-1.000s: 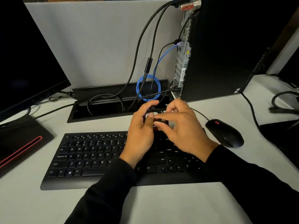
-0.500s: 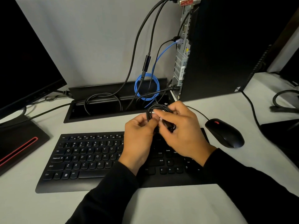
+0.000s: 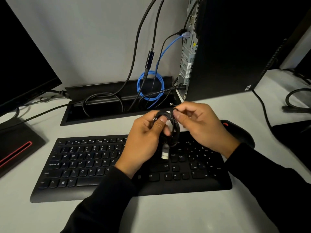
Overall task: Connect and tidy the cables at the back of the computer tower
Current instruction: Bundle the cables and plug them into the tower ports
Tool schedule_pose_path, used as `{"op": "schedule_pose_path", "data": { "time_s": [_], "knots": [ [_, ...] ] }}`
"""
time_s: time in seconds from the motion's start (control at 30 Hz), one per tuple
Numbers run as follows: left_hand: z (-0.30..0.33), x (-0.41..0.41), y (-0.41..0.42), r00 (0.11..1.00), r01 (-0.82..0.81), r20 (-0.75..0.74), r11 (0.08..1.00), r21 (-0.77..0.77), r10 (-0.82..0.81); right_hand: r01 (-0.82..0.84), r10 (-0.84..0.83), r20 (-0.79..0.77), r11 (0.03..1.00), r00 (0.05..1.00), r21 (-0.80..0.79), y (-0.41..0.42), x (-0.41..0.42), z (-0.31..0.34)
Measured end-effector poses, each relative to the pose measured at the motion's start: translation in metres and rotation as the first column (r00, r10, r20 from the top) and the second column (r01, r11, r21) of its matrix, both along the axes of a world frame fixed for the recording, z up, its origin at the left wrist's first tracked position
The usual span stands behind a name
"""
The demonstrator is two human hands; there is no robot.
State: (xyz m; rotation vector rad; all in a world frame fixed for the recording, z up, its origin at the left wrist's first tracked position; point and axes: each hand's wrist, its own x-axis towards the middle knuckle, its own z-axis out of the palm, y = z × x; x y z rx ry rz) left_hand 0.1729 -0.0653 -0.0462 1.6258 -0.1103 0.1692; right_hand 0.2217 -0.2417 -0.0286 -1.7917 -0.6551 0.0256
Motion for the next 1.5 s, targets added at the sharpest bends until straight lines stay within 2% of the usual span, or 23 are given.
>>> {"op": "schedule_pose_path", "data": {
  "time_s": [0.07, 0.13, 0.2, 0.23, 0.3, 0.4, 0.5, 0.67, 0.73, 0.8, 0.97, 1.1, 1.23, 1.37, 1.43, 1.5],
  "knots": [
    [0.001, 0.003, 0.006, 0.997, -0.045, -0.072, 0.993, -0.109, 0.038, 0.159, -0.159, 0.002, 0.987, 0.987, -0.016, -0.003, 0.007, -0.004],
    [0.005, 0.005, 0.011, 0.987, -0.014, -0.155, 0.939, -0.343, -0.042, 0.204, -0.187, -0.168, 0.975, 0.968, 0.089, -0.006, 0.009, -0.004],
    [0.011, 0.004, 0.013, 0.966, 0.039, -0.187, 0.81, -0.585, -0.181, 0.152, -0.042, -0.382, 0.953, 0.923, 0.262, -0.002, 0.005, -0.002],
    [0.013, 0.003, 0.013, 0.951, 0.049, -0.199, 0.751, -0.659, -0.236, 0.128, 0.045, -0.453, 0.93, 0.89, 0.344, 0.001, 0.002, 0.001],
    [0.015, 0.001, 0.013, 0.929, 0.036, -0.237, 0.706, -0.707, -0.284, 0.152, 0.093, -0.499, 0.89, 0.862, 0.429, 0.005, 0.0, 0.008],
    [0.018, 0.003, 0.023, 0.924, -0.084, -0.329, 0.737, -0.671, -0.194, 0.264, -0.044, -0.461, 0.867, 0.887, 0.424, -0.003, 0.003, 0.013],
    [0.017, 0.006, 0.029, 0.926, -0.157, -0.36, 0.755, -0.637, -0.111, 0.281, -0.152, -0.369, 0.902, 0.917, 0.327, -0.011, 0.007, 0.011],
    [0.005, 0.008, 0.022, 0.975, -0.161, -0.203, 0.923, -0.349, 0.093, 0.16, -0.139, -0.128, 0.972, 0.982, 0.174, -0.003, 0.004, 0.007],
    [0.004, 0.007, 0.019, 0.982, -0.164, -0.137, 0.957, -0.239, 0.134, 0.133, -0.133, 0.001, 0.989, 0.991, 0.07, 0.0, 0.0, 0.007],
    [0.005, 0.005, 0.015, 0.986, -0.154, -0.099, 0.966, -0.209, 0.135, 0.13, -0.13, 0.096, 0.991, 0.987, 0.013, 0.005, -0.004, 0.007],
    [0.009, 0.005, 0.019, 0.999, -0.045, -0.025, 0.979, -0.2, 0.041, 0.285, -0.291, 0.231, 0.957, 0.929, 0.059, -0.004, 0.0, 0.011],
    [0.008, 0.004, 0.015, 0.996, -0.09, -0.013, 0.988, -0.127, 0.089, 0.229, -0.183, 0.463, 0.972, 0.867, -0.045, 0.002, -0.01, 0.021],
    [0.012, -0.002, -0.001, 0.997, -0.042, 0.058, 0.994, -0.105, 0.049, 0.374, -0.155, 0.667, 0.906, 0.729, -0.198, 0.016, -0.017, 0.006],
    [0.017, -0.005, -0.013, 0.994, 0.021, 0.111, 0.991, -0.131, -0.006, 0.484, -0.337, 0.579, 0.868, 0.743, -0.115, 0.017, -0.019, 0.002],
    [0.018, -0.006, -0.016, 0.993, 0.054, 0.109, 0.987, -0.152, -0.038, 0.498, -0.397, 0.431, 0.855, 0.81, -0.147, 0.018, -0.022, 0.008],
    [0.017, -0.007, -0.016, 0.989, 0.116, 0.107, 0.977, -0.18, -0.098, 0.433, -0.377, 0.252, 0.873, 0.891, -0.225, 0.018, -0.021, 0.015]
  ]
}}
